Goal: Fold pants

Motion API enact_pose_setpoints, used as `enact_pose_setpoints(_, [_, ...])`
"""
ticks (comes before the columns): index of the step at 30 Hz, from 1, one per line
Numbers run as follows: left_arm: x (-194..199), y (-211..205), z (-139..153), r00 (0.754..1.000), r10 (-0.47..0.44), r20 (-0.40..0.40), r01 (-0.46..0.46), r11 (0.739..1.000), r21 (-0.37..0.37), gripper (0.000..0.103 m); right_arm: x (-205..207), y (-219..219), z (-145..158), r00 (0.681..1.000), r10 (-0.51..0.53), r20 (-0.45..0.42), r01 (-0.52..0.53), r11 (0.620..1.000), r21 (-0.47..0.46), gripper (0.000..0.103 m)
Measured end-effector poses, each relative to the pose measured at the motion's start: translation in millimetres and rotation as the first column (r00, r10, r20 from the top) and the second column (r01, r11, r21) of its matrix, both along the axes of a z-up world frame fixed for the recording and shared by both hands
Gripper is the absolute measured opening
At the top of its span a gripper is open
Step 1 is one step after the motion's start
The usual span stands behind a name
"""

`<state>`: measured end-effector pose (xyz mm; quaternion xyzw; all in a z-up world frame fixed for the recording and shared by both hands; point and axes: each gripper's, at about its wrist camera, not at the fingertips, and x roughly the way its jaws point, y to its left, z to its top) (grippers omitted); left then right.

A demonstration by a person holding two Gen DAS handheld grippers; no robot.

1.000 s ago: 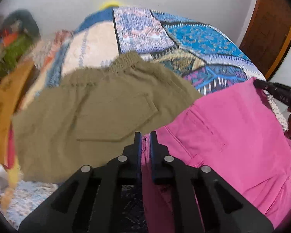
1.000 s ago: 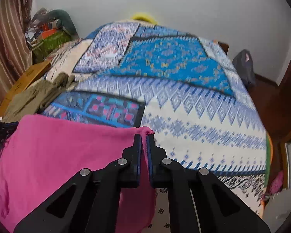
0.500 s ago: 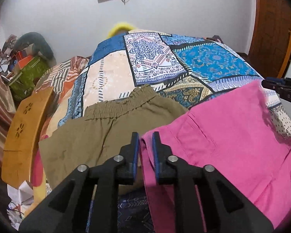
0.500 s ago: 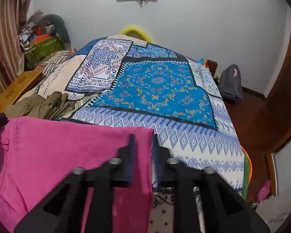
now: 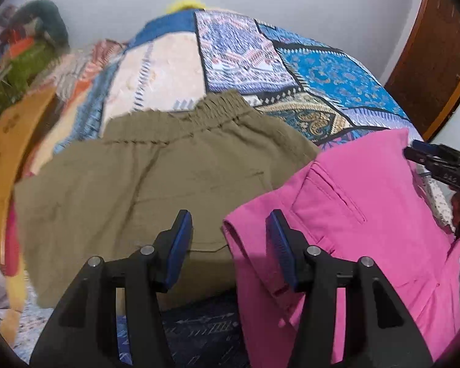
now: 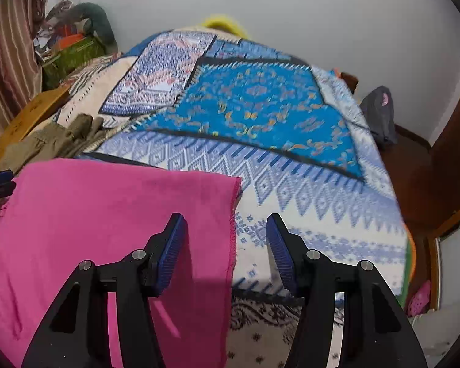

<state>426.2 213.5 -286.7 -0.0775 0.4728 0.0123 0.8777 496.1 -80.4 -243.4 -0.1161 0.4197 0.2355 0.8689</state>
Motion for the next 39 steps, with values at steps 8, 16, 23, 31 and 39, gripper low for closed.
enact_pose_setpoints(8, [9.1, -2.1, -8.8, 1.000, -0.016, -0.024, 0.015, 0.999, -0.034, 0.013, 6.3, 4.2, 2.7, 0.999, 0.041, -0.017, -0.039, 0.993, 0.112, 0.018])
enact_pose_setpoints(16, [-4.9, -4.5, 18.7, 0.999, 0.001, 0.053, -0.004, 0.999, 0.051, 0.007, -6.3, 4.1, 25.8, 0.999, 0.014, 0.048, -0.020, 0.992, 0.127, 0.005])
enact_pose_setpoints(23, [-36.5, -10.8, 85.8, 0.986, -0.008, 0.168, 0.002, 0.999, 0.037, 0.007, -40.0, -14.3, 80.7, 0.992, -0.002, 0.125, -0.020, 0.984, 0.175, 0.004])
enact_pose_setpoints(31, [-96.9, -46.7, 153.6, 0.966, -0.071, 0.249, 0.052, 0.995, 0.084, 0.007, -101.1, -37.8, 136.4, 0.983, -0.007, 0.184, -0.028, 0.982, 0.189, 0.004])
enact_pose_setpoints(39, [-163.8, -66.4, 188.7, 0.958, -0.087, 0.272, 0.066, 0.994, 0.085, 0.007, -164.0, -67.8, 171.3, 0.978, -0.022, 0.207, -0.027, 0.973, 0.227, 0.004])
